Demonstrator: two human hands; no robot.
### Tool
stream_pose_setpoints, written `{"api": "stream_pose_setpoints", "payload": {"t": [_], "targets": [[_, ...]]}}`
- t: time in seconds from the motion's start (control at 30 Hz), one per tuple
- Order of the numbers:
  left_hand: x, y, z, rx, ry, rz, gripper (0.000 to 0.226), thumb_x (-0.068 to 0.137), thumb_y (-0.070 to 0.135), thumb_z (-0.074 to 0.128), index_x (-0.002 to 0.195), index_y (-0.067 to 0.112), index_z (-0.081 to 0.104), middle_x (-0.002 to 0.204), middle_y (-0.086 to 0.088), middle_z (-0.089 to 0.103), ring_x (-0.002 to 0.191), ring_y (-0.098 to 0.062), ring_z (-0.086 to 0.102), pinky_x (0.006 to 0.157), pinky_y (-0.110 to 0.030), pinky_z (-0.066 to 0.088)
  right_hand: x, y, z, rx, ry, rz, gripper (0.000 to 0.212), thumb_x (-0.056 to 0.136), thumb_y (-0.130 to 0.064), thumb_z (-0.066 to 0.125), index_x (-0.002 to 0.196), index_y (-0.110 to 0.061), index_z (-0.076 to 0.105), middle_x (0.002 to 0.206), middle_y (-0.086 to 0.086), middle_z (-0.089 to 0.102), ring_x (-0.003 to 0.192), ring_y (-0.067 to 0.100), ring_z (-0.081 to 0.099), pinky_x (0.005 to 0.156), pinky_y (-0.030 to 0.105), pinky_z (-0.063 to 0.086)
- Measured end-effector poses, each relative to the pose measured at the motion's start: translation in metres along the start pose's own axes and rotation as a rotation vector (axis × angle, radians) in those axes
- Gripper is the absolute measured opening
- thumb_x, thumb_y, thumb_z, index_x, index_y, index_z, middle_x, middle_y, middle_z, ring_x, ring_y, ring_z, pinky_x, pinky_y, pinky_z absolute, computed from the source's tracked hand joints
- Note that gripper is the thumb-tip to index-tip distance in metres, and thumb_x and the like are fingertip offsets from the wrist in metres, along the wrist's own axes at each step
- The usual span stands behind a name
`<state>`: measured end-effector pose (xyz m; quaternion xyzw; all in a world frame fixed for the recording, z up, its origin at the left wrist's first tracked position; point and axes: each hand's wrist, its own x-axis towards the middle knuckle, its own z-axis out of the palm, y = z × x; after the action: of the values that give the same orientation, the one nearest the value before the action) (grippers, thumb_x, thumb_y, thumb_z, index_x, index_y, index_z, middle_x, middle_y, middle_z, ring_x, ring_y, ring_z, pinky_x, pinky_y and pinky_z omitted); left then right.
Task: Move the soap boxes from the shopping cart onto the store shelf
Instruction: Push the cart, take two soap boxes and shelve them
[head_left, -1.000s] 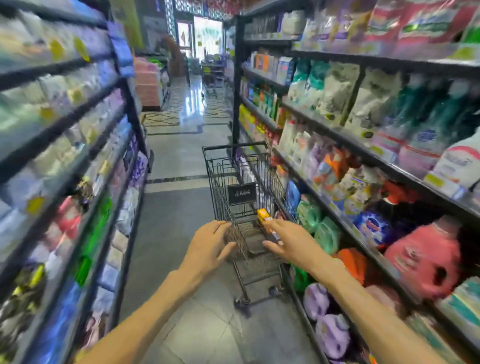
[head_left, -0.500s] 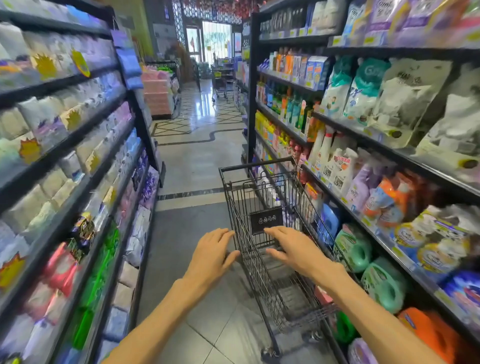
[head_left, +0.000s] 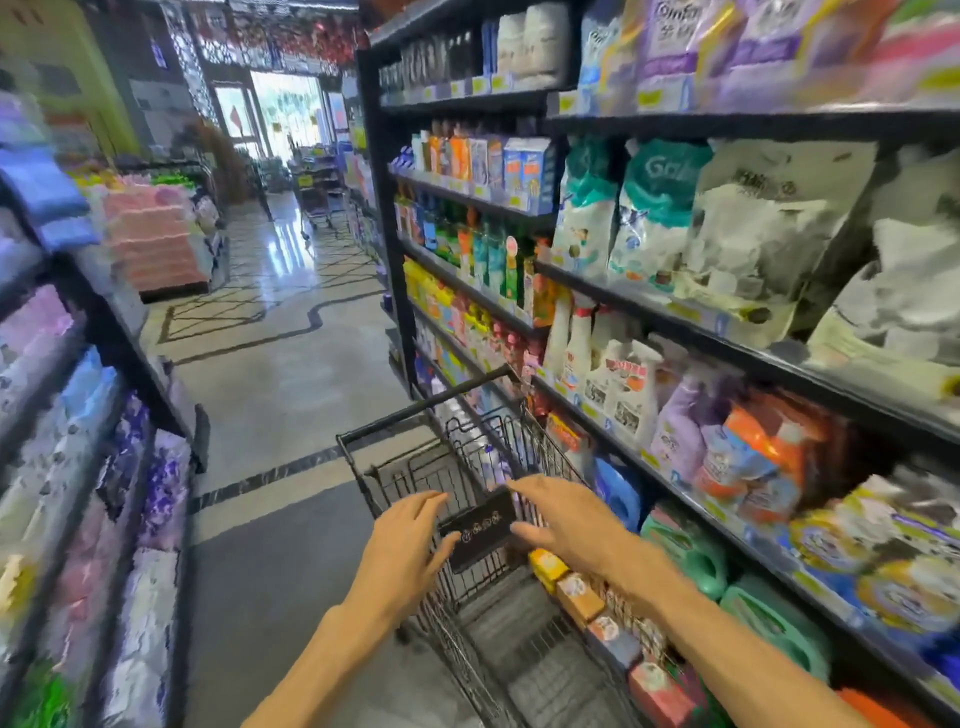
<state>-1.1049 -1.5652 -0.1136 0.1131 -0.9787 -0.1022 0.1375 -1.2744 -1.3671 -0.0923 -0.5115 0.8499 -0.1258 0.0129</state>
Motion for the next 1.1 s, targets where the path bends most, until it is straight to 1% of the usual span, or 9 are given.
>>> {"api": "stream_pose_setpoints", "payload": {"t": [0.1, 0.27, 0.4, 0.57, 0.7, 0.83, 0.97, 1.03, 1.1], "targets": [[0.061, 0.001, 0.027, -0.039, -0.047, 0.114, 0.056, 0.101, 0.051, 0.048, 0.145, 0.017, 0.048, 0.143, -0.001, 0.053, 0.13, -0.023, 0.051, 0.106, -0.037, 0.046, 0.015, 0.034, 0.005, -0.019, 0.011, 0.148, 0.061, 0.095, -0.053, 0.055, 0.147, -0.027, 0.04, 0.141, -0.002, 0.053, 0.127, 0.02, 0.052, 0.099, 0.039, 0.047], [0.15, 0.007, 0.081, -0.103, -0.172, 0.364, 0.06, 0.101, 0.054, 0.041, 0.144, 0.013, 0.05, 0.143, -0.005, 0.054, 0.13, -0.026, 0.051, 0.106, -0.038, 0.046, 0.022, 0.085, 0.015, 0.008, 0.038, 0.437, 0.059, 0.095, -0.051, 0.057, 0.147, -0.027, 0.041, 0.144, -0.003, 0.051, 0.129, 0.023, 0.051, 0.1, 0.041, 0.045], [0.198, 0.015, 0.127, -0.164, -0.287, 0.54, 0.068, 0.099, 0.061, 0.03, 0.137, 0.011, 0.057, 0.132, -0.007, 0.06, 0.12, -0.029, 0.059, 0.099, -0.038, 0.049, 0.011, 0.113, 0.03, 0.017, 0.045, 0.701, 0.058, 0.094, -0.051, 0.057, 0.146, -0.027, 0.044, 0.144, -0.002, 0.051, 0.128, 0.025, 0.051, 0.1, 0.039, 0.044], [0.224, 0.036, 0.177, -0.225, -0.449, 0.701, 0.053, 0.1, 0.048, 0.048, 0.139, 0.013, 0.054, 0.134, -0.005, 0.058, 0.121, -0.025, 0.057, 0.103, -0.036, 0.046, -0.026, 0.124, 0.056, 0.034, 0.09, 0.937, 0.059, 0.094, -0.048, 0.058, 0.147, -0.026, 0.043, 0.143, -0.002, 0.052, 0.13, 0.022, 0.05, 0.104, 0.038, 0.041], [0.225, 0.051, 0.231, -0.225, -0.603, 0.751, 0.054, 0.1, 0.045, 0.051, 0.142, 0.011, 0.051, 0.138, -0.009, 0.056, 0.125, -0.031, 0.055, 0.105, -0.04, 0.046, -0.058, 0.128, 0.089, 0.098, 0.055, 1.12, 0.058, 0.094, -0.048, 0.059, 0.145, -0.025, 0.045, 0.136, 0.002, 0.057, 0.127, 0.024, 0.052, 0.103, 0.039, 0.044], [0.215, 0.056, 0.307, -0.201, -0.743, 0.768, 0.08, 0.093, 0.07, 0.018, 0.14, 0.014, 0.051, 0.134, -0.007, 0.057, 0.117, -0.031, 0.058, 0.096, -0.042, 0.05, -0.085, 0.137, 0.153, 0.191, 0.019, 1.265, 0.06, 0.092, -0.044, 0.06, 0.147, -0.028, 0.043, 0.135, -0.002, 0.057, 0.125, 0.021, 0.053, 0.097, 0.035, 0.044], [0.197, 0.048, 0.386, -0.153, -0.814, 0.688, 0.046, 0.093, 0.035, 0.062, 0.133, 0.01, 0.059, 0.128, -0.014, 0.061, 0.117, -0.034, 0.058, 0.097, -0.042, 0.045, -0.111, 0.152, 0.243, 0.325, 0.011, 1.363, 0.061, 0.083, -0.062, 0.04, 0.138, -0.036, 0.045, 0.127, -0.005, 0.062, 0.116, 0.021, 0.06, 0.092, 0.036, 0.052], [0.191, 0.048, 0.429, -0.143, -0.856, 0.664, 0.047, 0.092, 0.024, 0.068, 0.136, 0.01, 0.056, 0.132, -0.014, 0.058, 0.12, -0.034, 0.055, 0.098, -0.039, 0.043, -0.116, 0.155, 0.276, 0.369, 0.042, 1.392, 0.058, 0.084, -0.061, 0.04, 0.134, -0.033, 0.053, 0.122, -0.004, 0.064, 0.11, 0.022, 0.063, 0.089, 0.036, 0.053], [0.189, 0.049, 0.473, -0.041, -0.907, 0.706, 0.056, 0.095, 0.027, 0.062, 0.145, 0.01, 0.043, 0.145, -0.012, 0.048, 0.131, -0.031, 0.045, 0.106, -0.035, 0.036, -0.114, 0.157, 0.299, 0.379, 0.032, 1.416, 0.053, 0.093, -0.05, 0.049, 0.14, -0.024, 0.052, 0.132, 0.0, 0.059, 0.119, 0.024, 0.059, 0.093, 0.028, 0.049]]}}
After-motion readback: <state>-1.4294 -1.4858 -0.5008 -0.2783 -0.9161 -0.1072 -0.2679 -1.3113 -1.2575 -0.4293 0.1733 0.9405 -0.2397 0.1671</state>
